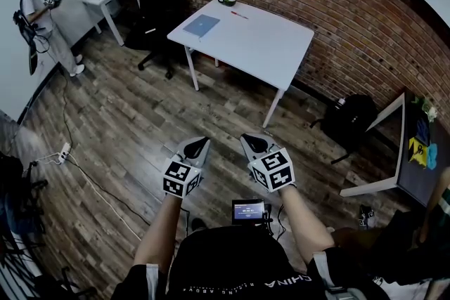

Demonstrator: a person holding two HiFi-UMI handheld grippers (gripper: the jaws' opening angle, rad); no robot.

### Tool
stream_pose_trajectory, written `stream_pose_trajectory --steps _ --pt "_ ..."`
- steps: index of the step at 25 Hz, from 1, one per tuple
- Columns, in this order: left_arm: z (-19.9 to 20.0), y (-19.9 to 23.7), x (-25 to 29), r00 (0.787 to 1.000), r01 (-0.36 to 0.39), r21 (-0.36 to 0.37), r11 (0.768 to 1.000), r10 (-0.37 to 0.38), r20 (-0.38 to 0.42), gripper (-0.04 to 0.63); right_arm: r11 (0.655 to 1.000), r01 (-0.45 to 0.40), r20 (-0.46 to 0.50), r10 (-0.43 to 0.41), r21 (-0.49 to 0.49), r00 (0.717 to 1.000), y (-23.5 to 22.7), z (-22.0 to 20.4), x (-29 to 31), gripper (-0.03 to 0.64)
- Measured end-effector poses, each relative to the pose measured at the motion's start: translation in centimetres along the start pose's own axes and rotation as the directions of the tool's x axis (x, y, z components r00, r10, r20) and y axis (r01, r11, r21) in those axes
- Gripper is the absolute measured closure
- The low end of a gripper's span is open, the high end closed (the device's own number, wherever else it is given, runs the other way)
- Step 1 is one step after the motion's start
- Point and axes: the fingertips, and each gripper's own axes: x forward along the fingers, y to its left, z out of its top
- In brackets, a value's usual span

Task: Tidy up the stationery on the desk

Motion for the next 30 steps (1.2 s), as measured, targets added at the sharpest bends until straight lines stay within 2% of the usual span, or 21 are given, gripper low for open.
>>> stream_pose_trajectory --steps 9,16,22,30 --pt "0.5 -1.4 3.0 0.999 -0.045 -0.016 0.999 0.045 -0.022 0.591 0.999 -0.038 -0.002 0.038 0.009 0.999 -4.0 -0.8 -0.7 0.608" --pt "-0.9 -1.9 3.6 0.996 -0.072 -0.027 0.997 0.07 -0.053 0.591 0.997 -0.068 -0.019 0.069 0.023 0.997 -5.5 -1.8 0.0 0.609" --pt "-1.4 1.5 4.0 0.995 -0.084 -0.05 0.995 0.081 -0.052 0.591 0.997 -0.078 -0.031 0.079 0.02 0.996 -5.3 -1.4 2.8 0.608" --pt "-1.3 8.4 6.8 0.998 -0.033 -0.046 0.998 0.031 -0.047 0.591 0.999 -0.022 -0.053 0.023 0.026 0.998 -6.8 1.0 9.1 0.609"
